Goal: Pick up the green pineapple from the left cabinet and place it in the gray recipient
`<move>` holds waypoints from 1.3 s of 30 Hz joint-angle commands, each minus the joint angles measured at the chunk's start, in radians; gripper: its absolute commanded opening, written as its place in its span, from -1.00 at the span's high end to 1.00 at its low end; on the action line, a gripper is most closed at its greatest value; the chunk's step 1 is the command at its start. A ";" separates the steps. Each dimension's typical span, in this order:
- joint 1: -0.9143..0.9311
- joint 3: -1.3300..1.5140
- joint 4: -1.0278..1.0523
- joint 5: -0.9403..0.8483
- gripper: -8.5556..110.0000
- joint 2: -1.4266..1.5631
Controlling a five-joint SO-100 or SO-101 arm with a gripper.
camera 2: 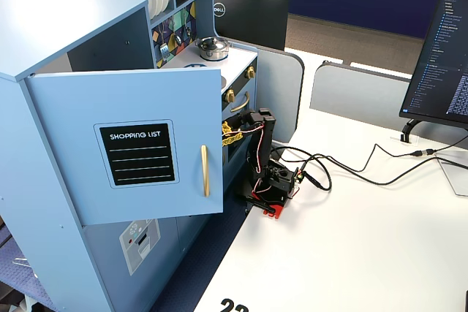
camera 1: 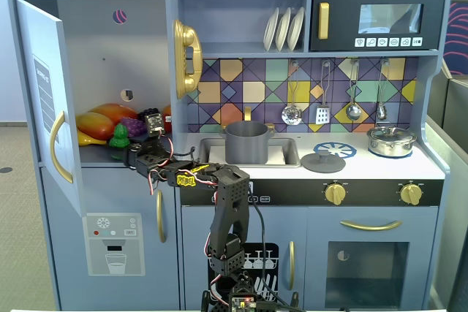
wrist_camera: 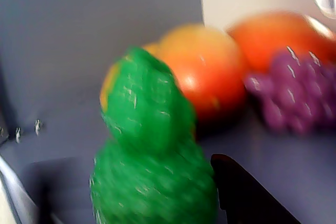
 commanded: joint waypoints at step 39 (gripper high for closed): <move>0.822 -0.012 0.669 -0.037 0.86 0.701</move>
